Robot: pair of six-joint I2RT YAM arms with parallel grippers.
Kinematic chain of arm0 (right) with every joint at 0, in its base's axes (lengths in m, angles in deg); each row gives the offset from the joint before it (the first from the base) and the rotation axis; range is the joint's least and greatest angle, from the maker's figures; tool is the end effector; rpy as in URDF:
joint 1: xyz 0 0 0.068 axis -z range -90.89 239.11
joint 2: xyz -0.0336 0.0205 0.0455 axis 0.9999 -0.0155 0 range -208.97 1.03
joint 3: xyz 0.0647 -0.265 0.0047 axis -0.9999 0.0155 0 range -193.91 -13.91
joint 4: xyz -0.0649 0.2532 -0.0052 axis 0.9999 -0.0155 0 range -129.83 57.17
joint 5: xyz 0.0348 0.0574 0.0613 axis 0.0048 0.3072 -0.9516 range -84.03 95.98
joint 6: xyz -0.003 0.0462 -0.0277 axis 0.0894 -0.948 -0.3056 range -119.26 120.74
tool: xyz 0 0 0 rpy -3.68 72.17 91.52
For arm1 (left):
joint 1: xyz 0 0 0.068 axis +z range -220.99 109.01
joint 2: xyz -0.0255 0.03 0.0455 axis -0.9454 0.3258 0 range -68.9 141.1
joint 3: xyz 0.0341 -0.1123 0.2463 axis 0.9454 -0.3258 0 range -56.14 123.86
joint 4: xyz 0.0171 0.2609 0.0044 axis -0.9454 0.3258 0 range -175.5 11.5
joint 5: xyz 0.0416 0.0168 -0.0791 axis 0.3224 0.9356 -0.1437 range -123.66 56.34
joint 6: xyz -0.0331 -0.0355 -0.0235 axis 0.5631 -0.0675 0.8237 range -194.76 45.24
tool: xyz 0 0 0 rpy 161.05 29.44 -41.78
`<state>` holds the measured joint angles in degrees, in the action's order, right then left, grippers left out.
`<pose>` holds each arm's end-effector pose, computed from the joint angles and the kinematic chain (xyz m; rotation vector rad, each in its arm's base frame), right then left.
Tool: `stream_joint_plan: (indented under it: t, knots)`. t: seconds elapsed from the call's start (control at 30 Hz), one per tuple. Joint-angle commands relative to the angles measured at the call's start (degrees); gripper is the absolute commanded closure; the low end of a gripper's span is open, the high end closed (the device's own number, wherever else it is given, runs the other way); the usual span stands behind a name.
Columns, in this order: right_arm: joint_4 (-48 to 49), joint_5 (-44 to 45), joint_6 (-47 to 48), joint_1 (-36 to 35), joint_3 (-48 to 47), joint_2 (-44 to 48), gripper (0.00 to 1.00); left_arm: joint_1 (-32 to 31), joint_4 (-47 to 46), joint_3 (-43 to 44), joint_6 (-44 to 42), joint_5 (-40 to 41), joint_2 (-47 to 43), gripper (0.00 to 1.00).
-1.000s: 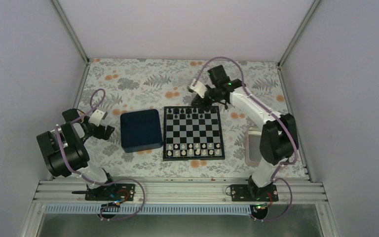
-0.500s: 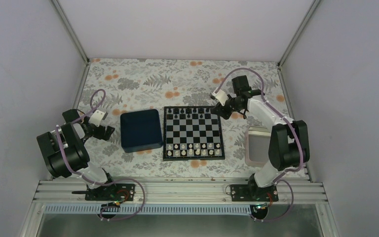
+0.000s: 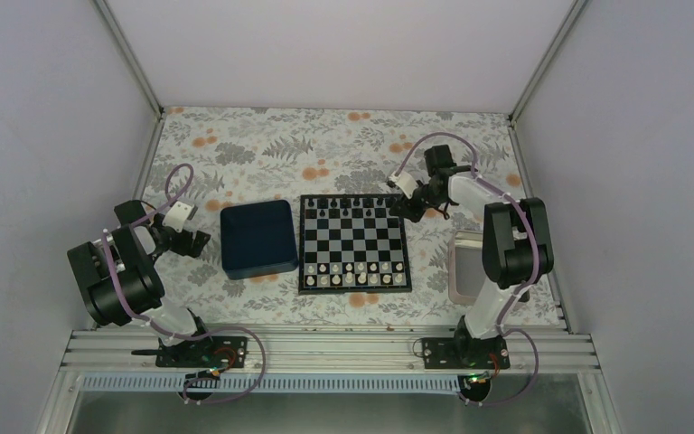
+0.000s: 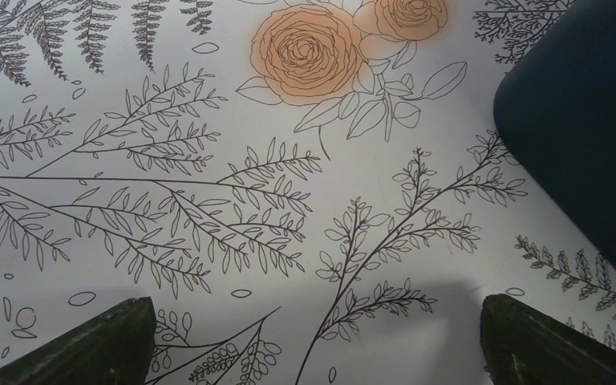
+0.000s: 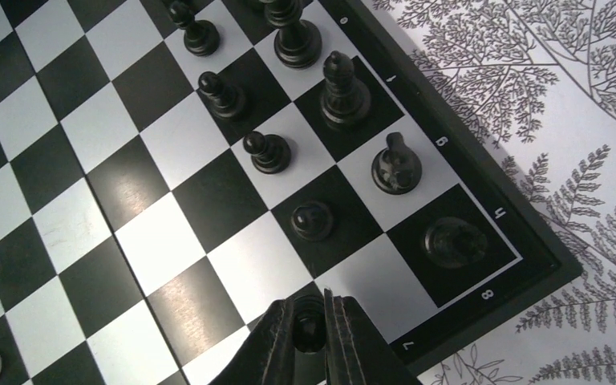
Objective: Set up the chess pieces on the board
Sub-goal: Place the chess piece on the chessboard.
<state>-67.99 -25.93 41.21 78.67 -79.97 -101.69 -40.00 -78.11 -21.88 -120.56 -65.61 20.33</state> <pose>0.3338 0.0807 0.1739 -1.2390 2.3229 0.6170 0.2280 0.1150 0.1189 0.4816 2.3807 -0.1735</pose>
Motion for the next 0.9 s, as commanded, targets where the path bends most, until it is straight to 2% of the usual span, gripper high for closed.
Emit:
stream_joint_plan:
  t: [0.0,0.87]
  knots:
    - [2.8,-1.3,0.7,1.0,-0.1,-1.2,0.89,0.2,-0.2,-0.6,-0.2,-0.9,-0.8,0.0]
    - [5.5,0.5,0.5,1.4,-2.2,-6.4,0.88,0.4,0.2,-0.5,-0.3,-0.9,-0.4,0.0]
